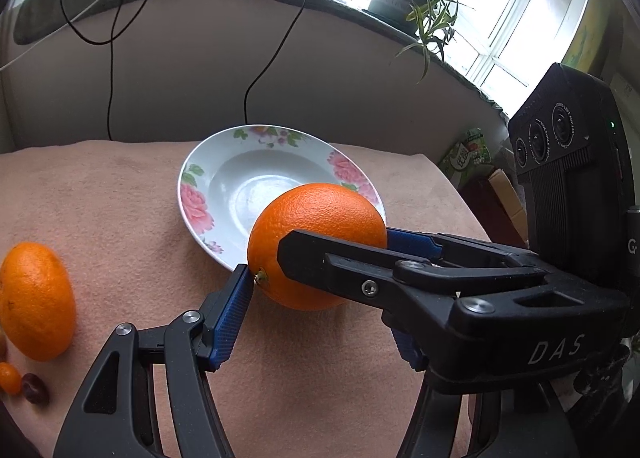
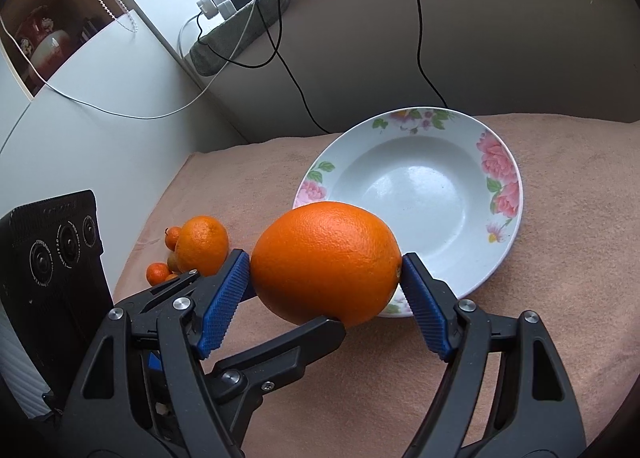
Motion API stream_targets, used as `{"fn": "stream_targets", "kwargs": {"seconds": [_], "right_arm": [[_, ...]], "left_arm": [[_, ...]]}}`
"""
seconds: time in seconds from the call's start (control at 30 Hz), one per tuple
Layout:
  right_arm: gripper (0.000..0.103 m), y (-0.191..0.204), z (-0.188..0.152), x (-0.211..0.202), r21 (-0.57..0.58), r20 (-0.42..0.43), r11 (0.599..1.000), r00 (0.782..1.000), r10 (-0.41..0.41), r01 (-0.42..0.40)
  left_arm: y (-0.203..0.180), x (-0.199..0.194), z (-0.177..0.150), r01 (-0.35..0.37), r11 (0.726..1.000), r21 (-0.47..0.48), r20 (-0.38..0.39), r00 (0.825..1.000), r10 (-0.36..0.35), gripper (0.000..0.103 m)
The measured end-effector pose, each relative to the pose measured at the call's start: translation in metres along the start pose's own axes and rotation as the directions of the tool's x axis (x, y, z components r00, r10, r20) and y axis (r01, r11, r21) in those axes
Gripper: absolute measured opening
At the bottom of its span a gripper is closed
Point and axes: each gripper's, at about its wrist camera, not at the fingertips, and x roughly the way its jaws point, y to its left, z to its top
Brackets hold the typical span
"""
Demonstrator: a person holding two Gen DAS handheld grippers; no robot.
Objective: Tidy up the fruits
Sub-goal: 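Carry the orange with the right tool over the white floral plate, then lower the orange onto the plate and open the right tool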
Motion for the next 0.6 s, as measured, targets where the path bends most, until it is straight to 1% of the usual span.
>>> {"fn": "stream_targets", "kwargs": {"seconds": [0.17,0.33,0.37,0.43,0.5,0.6], "right_arm": [[0.08,-0.006,0.003,0.002,0.004,-0.007,1.0,1.0,-0.001,0.001],[0.08,-0.009,0.004,0.006,0.019,-0.013,1.0,1.0,-0.009,0.009],[0.08,-0.009,0.004,0.005,0.018,-0.009,1.0,1.0,-0.019,0.019],[0.08,-0.007,0.005,0.0,-0.005,0.019,0.997,0.997,-0.072,0.072],[0.08,-0.007,0.007,-0.006,-0.012,0.041,0.997,0.996,-0.079,0.08],[0.08,-0.01,0.009,-0.014,0.001,0.063,0.996,0.994,-0.085,0.085]], "left_arm": [[-0.001,0.007,0.004,0.004,1.0,0.005,-0.017,1.0,-0.004,0.064],[0.001,0.012,0.007,0.008,1.0,-0.01,-0.031,0.999,-0.008,0.064],[0.0,0.013,0.007,0.003,1.0,-0.008,-0.034,0.999,-0.004,0.063],[-0.002,0.012,0.008,-0.001,1.0,0.014,-0.031,1.0,0.002,0.062],[-0.003,0.009,0.009,-0.007,1.0,0.03,-0.028,1.0,0.007,0.062],[0.0,0.006,0.01,-0.009,1.0,0.028,-0.02,1.0,0.01,0.062]]}}
